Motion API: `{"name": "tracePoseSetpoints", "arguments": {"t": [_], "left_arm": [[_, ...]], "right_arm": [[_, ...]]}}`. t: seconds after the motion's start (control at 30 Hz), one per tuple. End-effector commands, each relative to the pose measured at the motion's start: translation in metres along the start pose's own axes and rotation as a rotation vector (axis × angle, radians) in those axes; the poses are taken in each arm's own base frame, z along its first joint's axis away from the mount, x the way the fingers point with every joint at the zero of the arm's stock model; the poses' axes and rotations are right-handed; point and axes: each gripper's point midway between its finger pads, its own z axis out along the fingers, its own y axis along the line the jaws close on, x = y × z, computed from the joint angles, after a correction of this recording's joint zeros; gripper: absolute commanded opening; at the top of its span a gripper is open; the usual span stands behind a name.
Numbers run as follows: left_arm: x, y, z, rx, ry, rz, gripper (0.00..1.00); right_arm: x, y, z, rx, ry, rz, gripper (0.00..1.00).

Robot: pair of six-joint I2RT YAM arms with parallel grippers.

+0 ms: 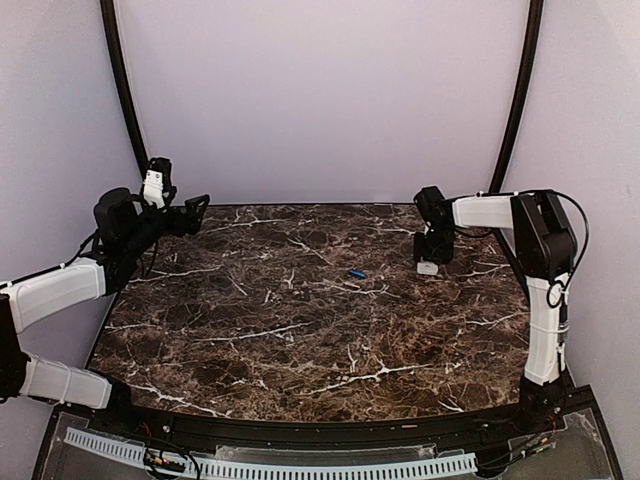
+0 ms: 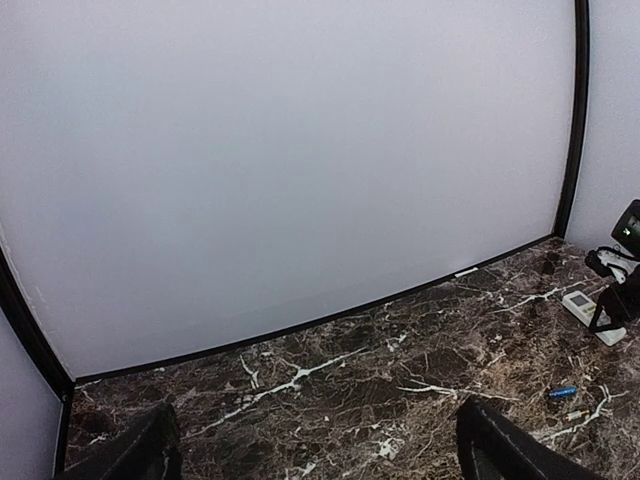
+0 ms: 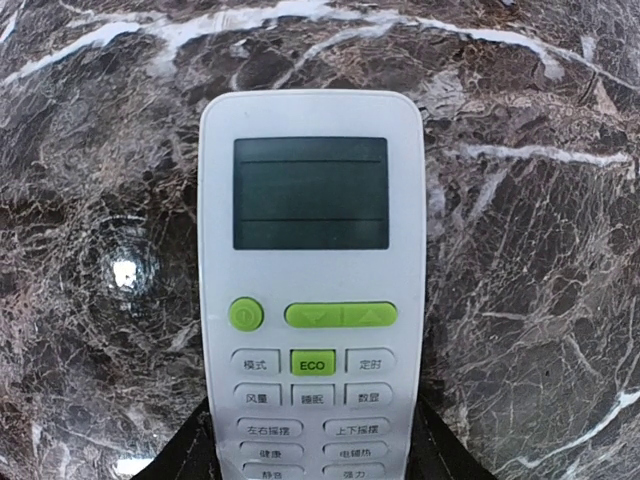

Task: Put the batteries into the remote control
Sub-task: Pick up the remote control from the center of the board, then pass from the right arm to the left

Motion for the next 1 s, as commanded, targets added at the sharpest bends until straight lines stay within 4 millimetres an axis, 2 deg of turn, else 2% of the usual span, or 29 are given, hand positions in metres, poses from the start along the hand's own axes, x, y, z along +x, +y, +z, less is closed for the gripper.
{"name": "tracePoseSetpoints", "arguments": {"t": [0.0,0.1,0.23,0.27,0.3,0.33,0.37,0.4,0.5,0.6,0.7,0.8,0.97], "left_arm": [[-0.006,-0.019,-0.006,0.090,-0.020,0.045,0.94],[-0.002,-0.041,-0.012,0.191,-0.033,0.146,0.92],[0.008,-0.098,-0.036,0.449,-0.071,0.343,0.90],[0.020,-0.107,-0.041,0.497,-0.037,0.378,0.90],[0.024,-0.125,-0.049,0.567,-0.062,0.485,0.90],[0.040,-0.133,-0.055,0.614,-0.010,0.519,0.90],[0.045,-0.147,-0.062,0.662,-0.026,0.620,0.89],[0.058,-0.153,-0.067,0.698,0.014,0.649,0.90],[0.072,-0.178,-0.080,0.784,0.018,0.773,0.90],[0.087,-0.195,-0.090,0.843,0.033,0.853,0.90],[0.103,-0.208,-0.096,0.879,0.040,0.956,0.91],[0.113,-0.212,-0.102,0.896,0.049,0.973,0.90],[0.116,-0.210,-0.100,0.876,0.058,0.986,0.74]], "right_arm": [[0.028,0.012,-0.010,-0.101,0.094,-0.096,0.30],[0.037,0.046,-0.038,-0.324,0.126,-0.183,0.21],[0.063,0.096,-0.093,-0.596,0.156,-0.339,0.15],[0.073,0.109,-0.106,-0.650,0.173,-0.375,0.14],[0.084,0.122,-0.119,-0.703,0.191,-0.411,0.13],[0.096,0.135,-0.130,-0.748,0.211,-0.446,0.11],[0.109,0.149,-0.143,-0.796,0.233,-0.483,0.10],[0.122,0.163,-0.154,-0.840,0.252,-0.518,0.09],[0.158,0.206,-0.185,-0.951,0.299,-0.623,0.08],[0.188,0.244,-0.210,-1.039,0.344,-0.700,0.08],[0.206,0.270,-0.223,-1.082,0.368,-0.751,0.07],[0.217,0.287,-0.229,-1.101,0.378,-0.783,0.07],[0.230,0.301,-0.240,-1.131,0.392,-0.831,0.06]]}}
